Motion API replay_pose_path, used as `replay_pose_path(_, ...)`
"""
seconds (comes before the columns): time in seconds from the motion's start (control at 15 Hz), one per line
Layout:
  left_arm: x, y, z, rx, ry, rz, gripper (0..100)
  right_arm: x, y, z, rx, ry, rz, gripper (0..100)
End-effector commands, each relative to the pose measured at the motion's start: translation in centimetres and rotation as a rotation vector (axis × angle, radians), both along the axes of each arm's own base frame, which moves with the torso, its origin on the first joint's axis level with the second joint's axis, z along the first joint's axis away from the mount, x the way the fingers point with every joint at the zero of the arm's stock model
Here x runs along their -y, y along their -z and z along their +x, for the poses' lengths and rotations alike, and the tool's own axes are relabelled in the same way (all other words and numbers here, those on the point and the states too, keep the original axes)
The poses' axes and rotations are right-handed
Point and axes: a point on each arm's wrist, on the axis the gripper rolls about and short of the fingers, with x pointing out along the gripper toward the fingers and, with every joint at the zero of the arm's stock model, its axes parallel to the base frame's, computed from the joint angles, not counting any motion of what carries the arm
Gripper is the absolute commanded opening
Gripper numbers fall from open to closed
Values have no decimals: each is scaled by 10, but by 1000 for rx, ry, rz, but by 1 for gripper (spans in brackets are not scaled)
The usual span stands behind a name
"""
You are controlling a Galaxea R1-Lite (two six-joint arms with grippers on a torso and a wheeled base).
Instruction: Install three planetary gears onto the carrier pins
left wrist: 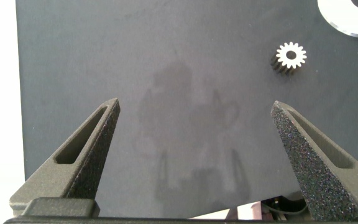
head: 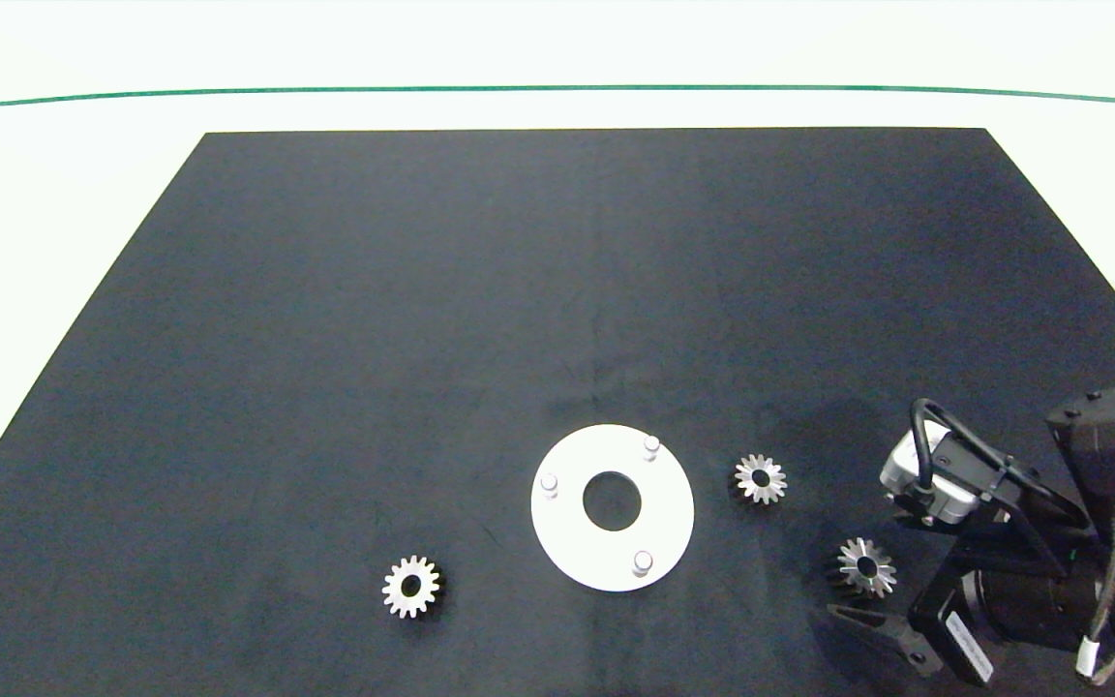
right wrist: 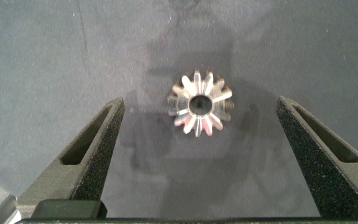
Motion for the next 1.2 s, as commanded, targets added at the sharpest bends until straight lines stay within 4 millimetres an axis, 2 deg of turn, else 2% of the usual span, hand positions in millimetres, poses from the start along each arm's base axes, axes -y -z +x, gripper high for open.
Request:
replay_pose_path(0.07, 0, 0, 0, 0, 1, 1, 100, -2, 7, 5, -28, -3, -13, 100)
replay_pose_path(0.53, 0, 0, 0, -2, 0, -1, 100, -2, 22, 2, 41, -5, 25, 100)
replay_pose_path(0.8, 0, -1, 0, 1, 0, -1, 100, -1, 22, 2, 42, -3, 25, 100)
replay_pose_path(1.2, 0, -2, 0, 5, 0, -1, 100, -1, 18, 2, 57, -4, 29, 88)
